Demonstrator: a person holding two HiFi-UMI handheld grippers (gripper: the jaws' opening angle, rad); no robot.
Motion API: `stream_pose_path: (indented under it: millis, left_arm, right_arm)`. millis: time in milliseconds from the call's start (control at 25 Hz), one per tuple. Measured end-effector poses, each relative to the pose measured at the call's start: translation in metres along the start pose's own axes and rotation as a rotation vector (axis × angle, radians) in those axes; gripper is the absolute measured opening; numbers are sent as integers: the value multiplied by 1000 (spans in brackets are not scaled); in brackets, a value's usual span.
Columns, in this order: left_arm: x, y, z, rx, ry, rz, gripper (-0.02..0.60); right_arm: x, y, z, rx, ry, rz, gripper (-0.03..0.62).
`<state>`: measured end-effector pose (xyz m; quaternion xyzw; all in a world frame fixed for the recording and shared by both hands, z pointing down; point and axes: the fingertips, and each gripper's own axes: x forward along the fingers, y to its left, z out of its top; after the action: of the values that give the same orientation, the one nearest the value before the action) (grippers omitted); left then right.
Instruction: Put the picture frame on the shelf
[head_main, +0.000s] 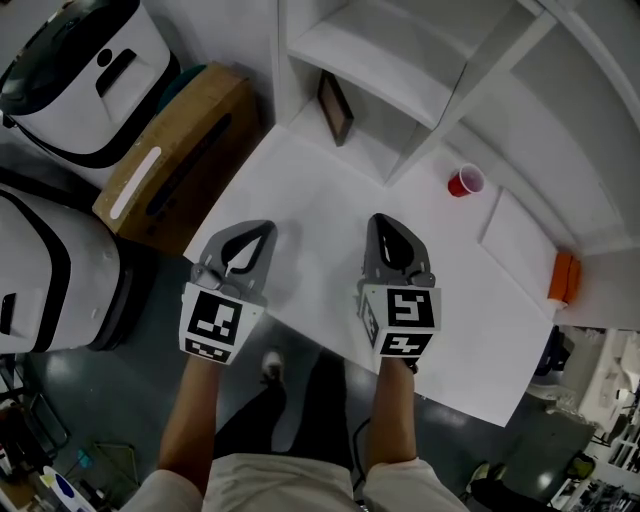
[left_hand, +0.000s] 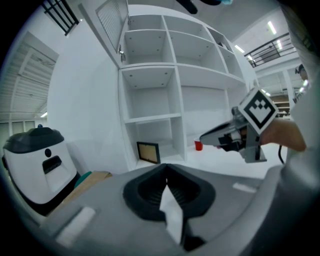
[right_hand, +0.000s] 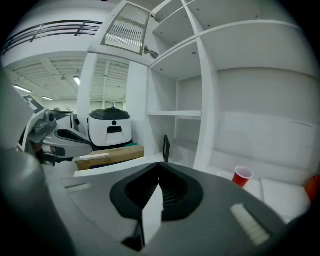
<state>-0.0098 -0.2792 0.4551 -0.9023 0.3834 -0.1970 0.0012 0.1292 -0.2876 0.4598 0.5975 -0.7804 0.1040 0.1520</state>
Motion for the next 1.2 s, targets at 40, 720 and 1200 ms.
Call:
stream_pose_path:
  millis: [40,720,1200]
  left_arm:
    - [-2,-1,2,-1,-3,-1,3]
    - [-57,-15,30,-12,-79,-26,3]
    - [-94,-30,47,-49,-93,-14,3]
  right_arm:
    - [-4,0,1,-3,-1,-3,-6]
    - [-75,33,42,-29,-56,-54,-6]
    - [-149,48,58,23,-81,-75,-6]
